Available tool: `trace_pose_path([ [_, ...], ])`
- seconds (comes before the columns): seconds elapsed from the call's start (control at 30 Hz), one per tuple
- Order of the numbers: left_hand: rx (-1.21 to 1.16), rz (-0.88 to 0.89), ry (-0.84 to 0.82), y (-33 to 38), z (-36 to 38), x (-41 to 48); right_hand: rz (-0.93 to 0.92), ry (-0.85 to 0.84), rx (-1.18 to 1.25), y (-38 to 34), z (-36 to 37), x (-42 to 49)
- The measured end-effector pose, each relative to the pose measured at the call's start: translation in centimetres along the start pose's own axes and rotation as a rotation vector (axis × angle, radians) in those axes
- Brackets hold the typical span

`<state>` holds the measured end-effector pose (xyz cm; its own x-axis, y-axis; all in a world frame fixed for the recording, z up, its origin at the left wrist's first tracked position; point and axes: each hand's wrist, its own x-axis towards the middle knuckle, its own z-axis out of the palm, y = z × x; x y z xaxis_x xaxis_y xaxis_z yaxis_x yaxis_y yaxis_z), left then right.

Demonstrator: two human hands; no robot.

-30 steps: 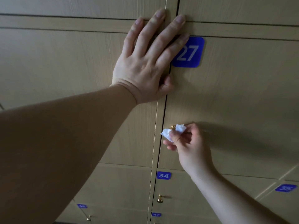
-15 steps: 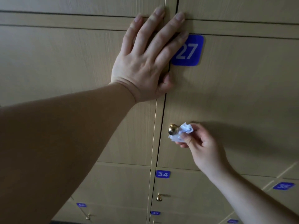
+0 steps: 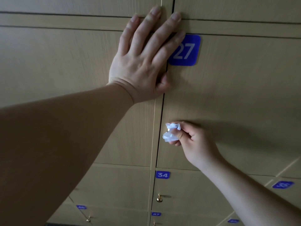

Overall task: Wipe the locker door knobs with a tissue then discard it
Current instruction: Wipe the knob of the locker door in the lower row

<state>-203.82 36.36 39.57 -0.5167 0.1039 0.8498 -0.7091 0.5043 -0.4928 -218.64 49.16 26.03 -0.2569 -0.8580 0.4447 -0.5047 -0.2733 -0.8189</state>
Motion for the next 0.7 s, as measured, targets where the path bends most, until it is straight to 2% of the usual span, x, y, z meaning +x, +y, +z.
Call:
trace_pose_path([
  [0.1,-0.008,0.005,0.002,0.1,0.0,0.0,0.071,0.040,0.130,0.1,0.2,-0.3],
  [0.2,-0.004,-0.003,0.003,0.1,0.1,-0.1,0.068,0.023,0.110,0.4,0.0,-0.8],
  [0.4,-0.001,0.002,0.016,0.1,0.1,-0.1,-0.119,-0.101,-0.289,-0.2,-0.8,0.1],
  [0.5,0.010,0.003,0.015,0.1,0.1,0.0,-0.060,-0.170,-0.379,-1.4,-1.2,1.0],
  [0.63,0.003,-0.003,0.018,0.2,0.1,0.1,-0.004,-0.205,-0.362,-1.7,-1.3,1.3],
  [0.7,0.010,-0.003,0.011,0.1,0.2,-0.1,0.059,-0.161,-0.186,-1.1,-0.8,1.0],
])
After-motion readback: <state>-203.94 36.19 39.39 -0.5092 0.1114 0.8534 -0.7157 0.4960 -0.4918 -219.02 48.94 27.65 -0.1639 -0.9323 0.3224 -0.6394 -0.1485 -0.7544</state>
